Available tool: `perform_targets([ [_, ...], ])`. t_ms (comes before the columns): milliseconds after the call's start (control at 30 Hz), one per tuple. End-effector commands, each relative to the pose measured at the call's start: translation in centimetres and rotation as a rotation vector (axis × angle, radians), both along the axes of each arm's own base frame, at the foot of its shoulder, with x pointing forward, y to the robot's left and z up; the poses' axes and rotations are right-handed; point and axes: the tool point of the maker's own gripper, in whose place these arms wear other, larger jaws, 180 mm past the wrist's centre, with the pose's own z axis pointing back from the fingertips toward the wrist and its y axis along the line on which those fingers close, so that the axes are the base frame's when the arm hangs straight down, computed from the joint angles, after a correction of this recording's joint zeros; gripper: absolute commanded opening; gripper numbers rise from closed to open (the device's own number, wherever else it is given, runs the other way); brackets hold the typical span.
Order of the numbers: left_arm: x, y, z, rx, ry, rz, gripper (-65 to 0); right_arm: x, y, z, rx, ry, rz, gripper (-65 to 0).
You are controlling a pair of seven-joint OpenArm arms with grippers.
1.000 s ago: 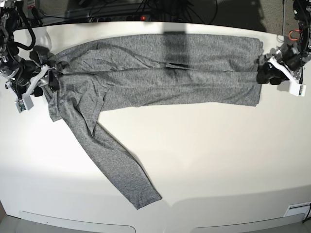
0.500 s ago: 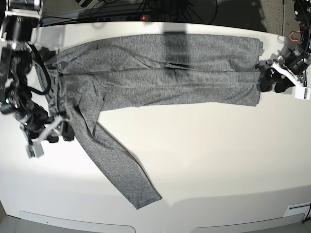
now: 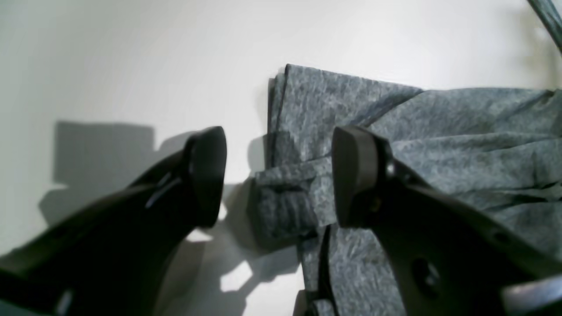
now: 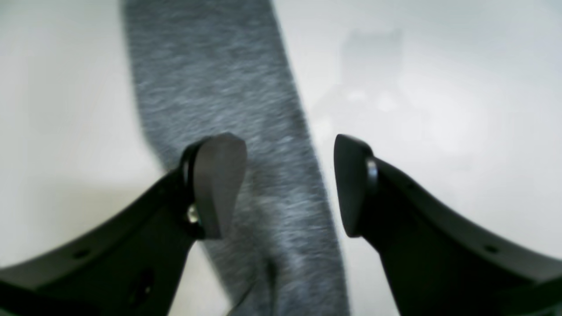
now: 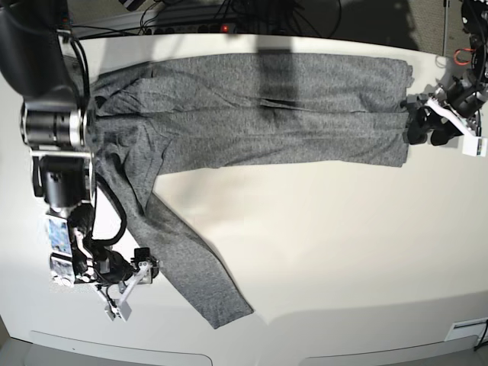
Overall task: Fold the T-shirt properly
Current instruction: 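Release the fabric and move the right gripper to the sleeve cuff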
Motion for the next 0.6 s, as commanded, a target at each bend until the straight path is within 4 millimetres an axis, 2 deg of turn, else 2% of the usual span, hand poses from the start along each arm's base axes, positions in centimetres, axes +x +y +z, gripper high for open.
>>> perform_targets([
  [0, 0.9, 0.4, 1.5, 0.004, -0.052, -0.002, -28.0, 2.0, -0.8, 2.5, -0.017, -0.066, -0.017, -29.6],
  [167, 0.8, 0.4, 1.5, 0.004, -0.049, -0.003, -28.0, 1.9, -2.3, 0.5, -0.07, -0.033, -0.03, -29.6],
  [567, 0.8, 0.4, 1.5, 0.004, -0.049, -0.004, -28.1, -0.8, -2.9, -3.5, -0.087, 0.044, -0.047, -30.7],
])
